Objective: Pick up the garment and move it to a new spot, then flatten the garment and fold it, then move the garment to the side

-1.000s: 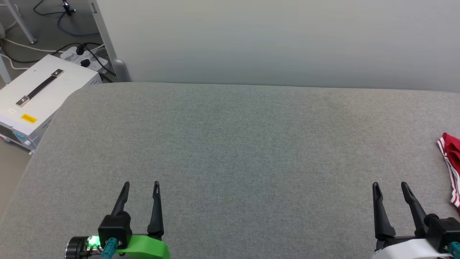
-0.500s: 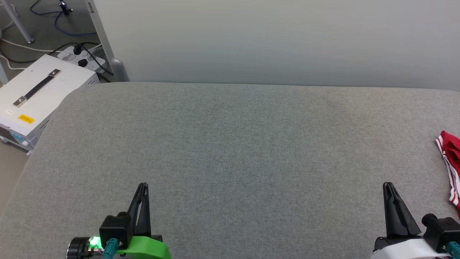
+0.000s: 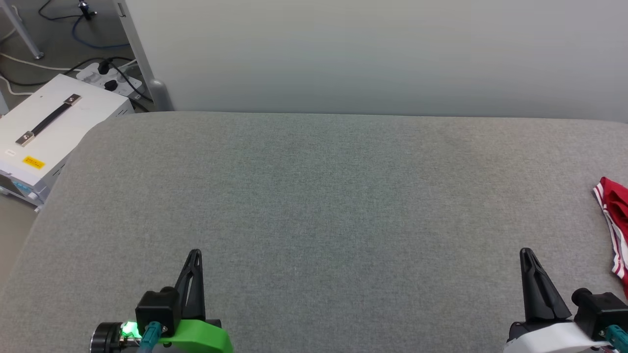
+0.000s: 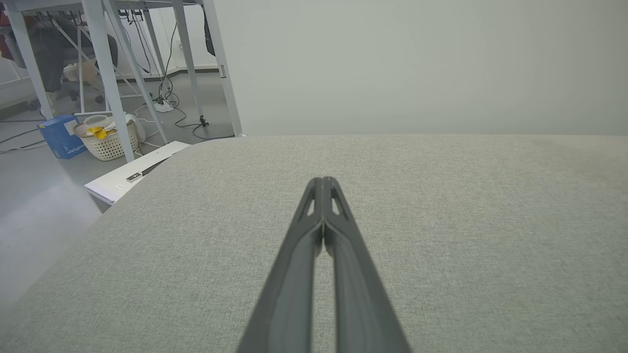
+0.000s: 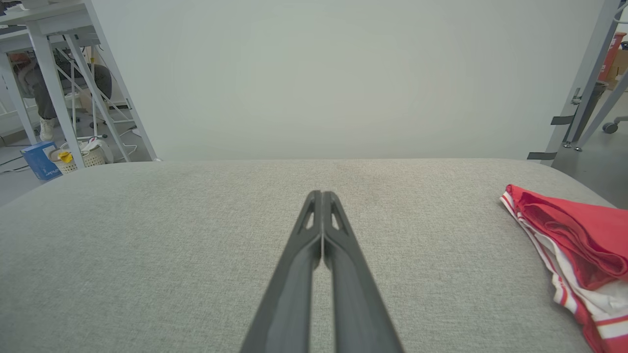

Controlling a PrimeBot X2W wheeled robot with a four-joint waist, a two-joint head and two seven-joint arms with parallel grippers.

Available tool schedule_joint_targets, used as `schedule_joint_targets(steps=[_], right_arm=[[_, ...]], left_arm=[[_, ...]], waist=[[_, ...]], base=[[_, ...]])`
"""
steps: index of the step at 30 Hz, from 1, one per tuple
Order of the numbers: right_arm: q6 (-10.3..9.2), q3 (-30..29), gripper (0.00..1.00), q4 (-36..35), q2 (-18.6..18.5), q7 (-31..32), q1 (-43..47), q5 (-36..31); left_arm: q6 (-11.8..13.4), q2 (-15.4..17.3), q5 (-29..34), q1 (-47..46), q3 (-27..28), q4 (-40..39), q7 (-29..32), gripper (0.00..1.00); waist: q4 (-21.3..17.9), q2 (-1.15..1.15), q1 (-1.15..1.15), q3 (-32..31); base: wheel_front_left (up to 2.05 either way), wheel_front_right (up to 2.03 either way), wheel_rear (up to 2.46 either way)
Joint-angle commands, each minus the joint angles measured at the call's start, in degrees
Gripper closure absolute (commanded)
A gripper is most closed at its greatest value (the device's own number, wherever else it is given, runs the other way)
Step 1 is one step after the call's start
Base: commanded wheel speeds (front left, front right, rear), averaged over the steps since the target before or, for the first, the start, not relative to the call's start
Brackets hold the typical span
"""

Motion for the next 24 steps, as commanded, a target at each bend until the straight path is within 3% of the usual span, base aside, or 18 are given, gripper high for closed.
schedule_joint_targets(steps=[1, 24], right_arm=[[-0.01, 0.2, 1.0, 0.0, 0.0, 0.4, -0.8, -0.8], [-0.01, 0.8, 1.0, 0.0, 0.0, 3.1, -2.3, -2.3]], left_arm=[[0.0, -0.1, 0.4, -0.5, 0.3, -0.3, 0.3, 1.0], [0.1, -0.3, 1.0, -1.3, 0.9, -1.4, 2.9, 1.0]], waist=[[0.0, 0.04, 0.0, 0.0], [-0.4, 0.1, 0.0, 0.2]], base=[[0.0, 0.0, 0.0], [0.0, 0.0, 0.0]])
